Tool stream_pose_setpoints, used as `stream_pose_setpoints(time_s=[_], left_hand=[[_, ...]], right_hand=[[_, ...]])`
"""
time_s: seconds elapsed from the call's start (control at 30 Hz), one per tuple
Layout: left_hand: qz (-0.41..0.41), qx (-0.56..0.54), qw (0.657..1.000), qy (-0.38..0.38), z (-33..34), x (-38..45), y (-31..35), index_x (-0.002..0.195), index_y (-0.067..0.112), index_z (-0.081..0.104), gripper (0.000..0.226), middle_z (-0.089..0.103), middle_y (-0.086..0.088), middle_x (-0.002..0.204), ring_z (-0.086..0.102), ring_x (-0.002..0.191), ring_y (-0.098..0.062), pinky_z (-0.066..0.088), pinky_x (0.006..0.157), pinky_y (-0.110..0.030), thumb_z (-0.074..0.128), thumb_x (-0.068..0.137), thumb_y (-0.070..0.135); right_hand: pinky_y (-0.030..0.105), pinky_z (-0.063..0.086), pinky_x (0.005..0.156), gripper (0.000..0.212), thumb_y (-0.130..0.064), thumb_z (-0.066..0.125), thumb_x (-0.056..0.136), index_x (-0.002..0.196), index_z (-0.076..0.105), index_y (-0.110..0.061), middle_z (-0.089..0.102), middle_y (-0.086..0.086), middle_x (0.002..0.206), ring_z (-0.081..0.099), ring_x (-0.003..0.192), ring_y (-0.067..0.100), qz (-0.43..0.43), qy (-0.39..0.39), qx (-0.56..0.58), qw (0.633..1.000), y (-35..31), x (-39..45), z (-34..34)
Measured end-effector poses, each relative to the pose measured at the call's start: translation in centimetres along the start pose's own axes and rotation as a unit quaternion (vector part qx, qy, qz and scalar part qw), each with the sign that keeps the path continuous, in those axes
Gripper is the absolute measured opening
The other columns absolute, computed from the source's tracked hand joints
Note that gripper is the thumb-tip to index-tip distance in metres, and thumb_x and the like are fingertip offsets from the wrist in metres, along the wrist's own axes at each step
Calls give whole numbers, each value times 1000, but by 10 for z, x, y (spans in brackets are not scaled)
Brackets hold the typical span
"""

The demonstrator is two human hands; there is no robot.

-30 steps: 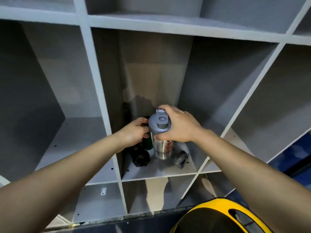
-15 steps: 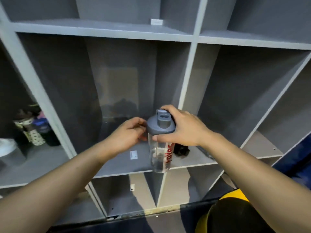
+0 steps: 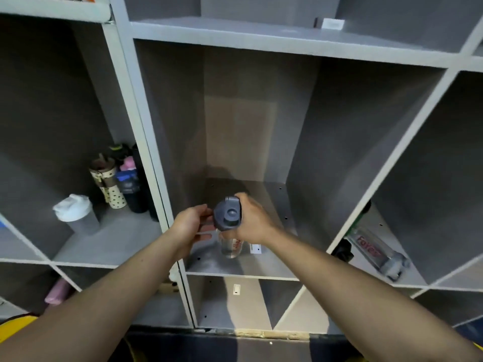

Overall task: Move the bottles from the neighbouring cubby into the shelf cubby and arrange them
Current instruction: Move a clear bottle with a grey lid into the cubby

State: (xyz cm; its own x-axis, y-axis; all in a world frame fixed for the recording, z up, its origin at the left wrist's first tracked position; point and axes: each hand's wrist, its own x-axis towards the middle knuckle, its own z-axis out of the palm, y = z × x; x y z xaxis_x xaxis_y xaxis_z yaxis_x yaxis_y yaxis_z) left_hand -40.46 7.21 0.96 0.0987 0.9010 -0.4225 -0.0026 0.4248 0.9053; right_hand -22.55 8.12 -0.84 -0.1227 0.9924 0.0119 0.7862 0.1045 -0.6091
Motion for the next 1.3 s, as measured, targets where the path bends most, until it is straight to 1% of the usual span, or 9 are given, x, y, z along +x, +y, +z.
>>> stream_pose_setpoints(time_s=[0.43,0.6,0.77,0.93,1.0,1.07,1.13,1.2,1.3], left_hand=[[-95,-96,987,87,-1,90,-42,89,19,62,30,68,-5,89,62,79,-25,48,88,-41,40,99,36],[-108,-82,986,93,0,109,-50,87,18,61,30,64,-4,80,57,71,-21,48,80,-37,40,100,35],[-103,-77,987,95,-1,115,-53,98,17,59,27,64,-4,84,59,71,-19,44,61,-30,39,100,35],[-101,-46,991,75,2,111,-52,88,18,60,32,63,-2,82,58,72,-15,41,58,-26,38,101,36],[-97,-23,992,79,4,103,-42,82,18,61,34,67,-5,86,60,76,-17,43,64,-28,40,101,36],[-67,37,995,68,4,99,-36,82,16,66,34,71,-14,104,64,92,-25,48,86,-36,44,99,35],[-9,145,986,80,5,91,-30,100,13,68,27,67,-15,119,62,109,-29,43,99,-35,49,97,31],[31,206,973,102,9,78,-19,124,12,60,36,62,-12,128,58,119,-29,42,103,-32,54,92,30],[109,268,954,81,26,52,5,122,18,61,34,67,-10,121,62,114,-27,47,102,-36,55,90,29]], right_hand=[[30,48,93,91,-27,94,54,132,48,-17,56,6,128,58,115,24,30,-70,38,996,57,79,89],[30,46,97,96,-28,95,55,136,45,-21,54,5,132,56,119,24,41,-89,41,994,65,92,98],[33,47,100,98,-33,95,55,137,43,-25,53,4,133,55,121,26,42,-87,36,995,64,95,104],[36,46,104,103,-39,94,57,141,37,-25,49,5,137,54,125,29,59,-91,6,994,61,92,104],[37,44,107,115,-42,94,57,149,27,-24,45,6,144,52,130,30,61,-109,-18,992,57,91,99],[37,40,113,131,-47,92,58,158,11,-23,34,7,154,45,138,30,60,-135,-44,988,52,88,87],[37,35,117,134,-49,90,61,159,4,-21,24,7,160,37,145,28,53,-139,-56,987,47,80,68],[37,33,118,124,-48,86,68,159,9,-19,25,9,161,32,147,28,37,-126,-75,989,39,66,44],[36,36,115,92,-40,75,82,156,27,-15,38,12,156,38,144,30,3,-69,-97,993,24,27,1]])
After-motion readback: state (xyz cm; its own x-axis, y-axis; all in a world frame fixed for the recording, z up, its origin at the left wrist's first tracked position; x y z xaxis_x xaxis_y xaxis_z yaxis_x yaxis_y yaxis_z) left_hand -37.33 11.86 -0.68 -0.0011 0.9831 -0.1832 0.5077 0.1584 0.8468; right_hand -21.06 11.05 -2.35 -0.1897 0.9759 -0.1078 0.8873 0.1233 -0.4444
